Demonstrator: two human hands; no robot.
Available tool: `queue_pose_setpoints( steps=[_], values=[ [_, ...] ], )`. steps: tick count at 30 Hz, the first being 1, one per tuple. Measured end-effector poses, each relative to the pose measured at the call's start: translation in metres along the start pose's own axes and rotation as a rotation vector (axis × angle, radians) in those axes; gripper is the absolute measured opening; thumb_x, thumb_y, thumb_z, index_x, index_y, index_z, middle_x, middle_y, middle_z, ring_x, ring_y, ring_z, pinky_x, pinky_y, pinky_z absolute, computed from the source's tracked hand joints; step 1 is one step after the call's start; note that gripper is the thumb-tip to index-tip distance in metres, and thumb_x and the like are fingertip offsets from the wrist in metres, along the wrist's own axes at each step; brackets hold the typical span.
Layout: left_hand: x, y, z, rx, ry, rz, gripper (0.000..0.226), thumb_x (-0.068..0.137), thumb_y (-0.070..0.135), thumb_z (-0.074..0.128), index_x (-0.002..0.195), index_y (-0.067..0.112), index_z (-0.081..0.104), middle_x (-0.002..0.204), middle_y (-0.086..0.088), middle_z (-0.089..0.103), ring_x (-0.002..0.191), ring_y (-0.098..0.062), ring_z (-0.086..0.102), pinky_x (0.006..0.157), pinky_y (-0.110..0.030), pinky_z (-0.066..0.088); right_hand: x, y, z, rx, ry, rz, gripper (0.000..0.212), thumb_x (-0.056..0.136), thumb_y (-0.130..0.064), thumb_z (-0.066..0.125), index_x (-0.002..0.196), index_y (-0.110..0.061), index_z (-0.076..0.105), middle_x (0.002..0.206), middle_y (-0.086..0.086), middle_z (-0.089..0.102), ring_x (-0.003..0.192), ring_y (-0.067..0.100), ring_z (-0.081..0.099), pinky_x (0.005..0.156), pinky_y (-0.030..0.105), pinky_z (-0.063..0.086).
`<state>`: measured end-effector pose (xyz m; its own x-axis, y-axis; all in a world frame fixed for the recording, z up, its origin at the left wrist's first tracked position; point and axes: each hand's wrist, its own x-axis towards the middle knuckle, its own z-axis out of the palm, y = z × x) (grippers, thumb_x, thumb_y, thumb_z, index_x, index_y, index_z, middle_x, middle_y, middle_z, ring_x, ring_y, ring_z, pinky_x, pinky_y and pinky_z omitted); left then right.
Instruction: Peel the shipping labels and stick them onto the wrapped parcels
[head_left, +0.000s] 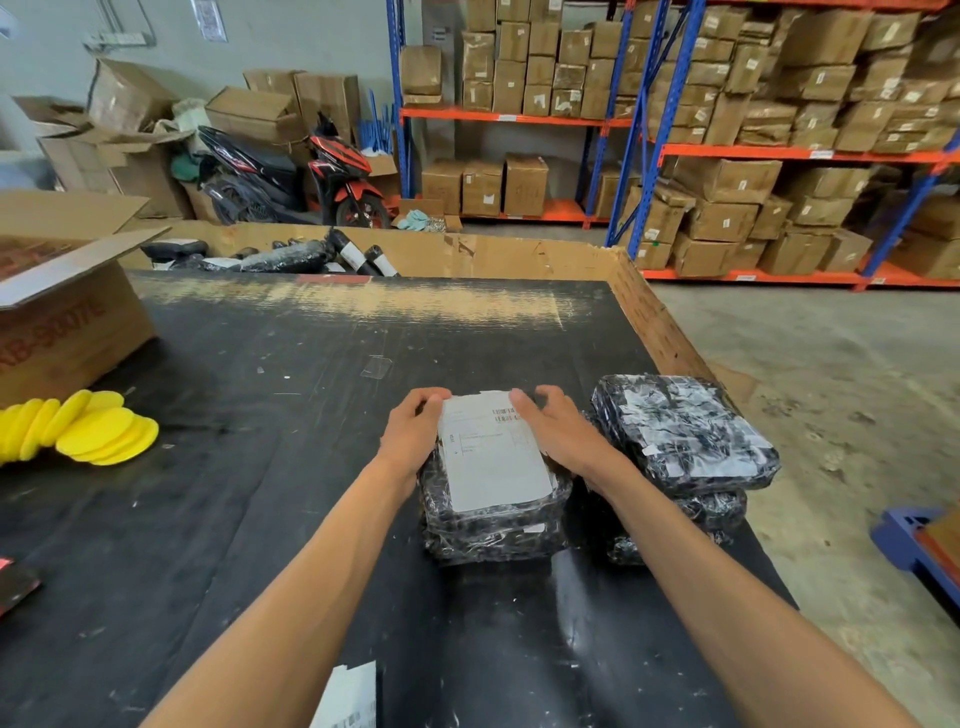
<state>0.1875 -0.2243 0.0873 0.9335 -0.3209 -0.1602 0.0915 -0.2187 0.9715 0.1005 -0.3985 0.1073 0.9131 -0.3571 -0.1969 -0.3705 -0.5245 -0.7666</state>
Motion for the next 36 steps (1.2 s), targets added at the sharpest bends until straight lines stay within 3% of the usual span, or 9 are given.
queue_pose_setpoints(
  steps=[3,7,12,18,21,25,30,33,36],
  values=[
    [0.002,-0.003,0.001,0.007,0.011,-0.016,0.008,0.078,0.05,0.063,0.085,0.046,0.066,0.115,0.0,0.066,0.11,-0.028,0.061,0.098,-0.05,0.05,0.008,-0.006,0.008,-0.143,0.096,0.058,0.086,0.081,-0.077,0.053,0.14,-0.017,0.035,0.141,0.001,0.046,0.127,0.032,0.05,0.1,0.047,0.044],
    [0.006,-0.009,0.001,-0.023,0.014,-0.023,0.009,0.083,0.044,0.059,0.087,0.048,0.066,0.121,-0.004,0.063,0.116,-0.032,0.058,0.1,-0.055,0.047,0.019,0.005,0.006,0.182,0.103,0.071,0.05,0.09,-0.052,0.064,0.121,-0.02,0.041,0.122,0.003,0.055,0.109,0.024,0.057,0.088,0.039,0.05],
    [-0.003,0.0,0.001,-0.108,-0.024,-0.009,0.022,0.103,0.029,0.041,0.106,0.031,0.062,0.121,-0.006,0.065,0.114,-0.028,0.06,0.1,-0.049,0.048,0.01,0.015,-0.001,0.36,0.091,0.052,0.029,0.103,-0.027,0.052,0.13,-0.017,0.051,0.116,0.005,0.061,0.061,0.008,0.045,0.035,0.015,0.033],
    [-0.019,-0.012,-0.007,-0.096,-0.112,0.002,0.072,0.095,0.04,0.058,0.153,0.036,0.016,0.148,0.01,0.037,0.134,-0.017,0.043,0.112,-0.038,0.036,-0.007,0.021,0.001,0.361,0.009,-0.043,0.063,0.094,-0.05,0.061,0.148,-0.024,0.04,0.135,-0.001,0.047,0.123,0.016,0.048,0.095,0.03,0.038],
    [-0.027,-0.016,-0.004,-0.149,-0.149,0.012,0.088,0.093,0.034,0.064,0.155,0.039,0.002,0.138,0.015,0.045,0.126,-0.015,0.053,0.11,-0.041,0.04,-0.009,0.025,0.006,0.341,0.033,-0.072,0.068,0.089,-0.041,0.072,0.147,-0.025,0.04,0.13,-0.001,0.042,0.122,0.016,0.046,0.096,0.029,0.038],
    [-0.022,-0.019,-0.01,-0.165,-0.225,-0.008,0.088,0.094,0.042,0.059,0.151,0.045,-0.007,0.157,0.014,0.029,0.14,-0.015,0.038,0.118,-0.045,0.028,-0.009,0.034,0.004,0.511,-0.014,-0.093,0.057,0.095,-0.017,0.067,0.147,-0.021,0.045,0.115,0.0,0.043,0.114,0.018,0.05,0.097,0.031,0.04],
    [-0.026,-0.02,-0.011,-0.145,-0.25,-0.007,0.089,0.096,0.044,0.054,0.149,0.044,-0.017,0.161,0.014,0.013,0.147,-0.014,0.022,0.121,-0.04,0.017,-0.016,0.04,0.0,0.535,-0.033,-0.111,0.049,0.1,-0.005,0.052,0.142,-0.03,0.05,0.115,-0.002,0.048,0.076,0.009,0.047,0.069,0.024,0.039],
    [-0.026,-0.023,-0.013,-0.069,-0.261,-0.015,0.123,0.072,0.061,0.075,0.148,0.042,-0.02,0.161,0.015,0.017,0.144,-0.014,0.031,0.119,-0.043,0.025,-0.024,0.04,-0.002,0.539,-0.031,-0.128,0.044,0.099,-0.027,0.058,0.141,-0.033,0.051,0.121,-0.005,0.051,0.085,0.01,0.05,0.084,0.03,0.044],
    [-0.022,-0.024,-0.013,-0.048,-0.302,-0.03,0.132,0.073,0.042,0.083,0.147,0.036,-0.026,0.148,0.014,0.043,0.131,-0.013,0.049,0.113,-0.044,0.037,-0.029,0.037,0.002,0.347,-0.036,-0.178,0.072,0.078,-0.048,0.079,0.141,-0.039,0.046,0.135,-0.006,0.041,0.114,0.012,0.048,0.105,0.037,0.043]
  ],
)
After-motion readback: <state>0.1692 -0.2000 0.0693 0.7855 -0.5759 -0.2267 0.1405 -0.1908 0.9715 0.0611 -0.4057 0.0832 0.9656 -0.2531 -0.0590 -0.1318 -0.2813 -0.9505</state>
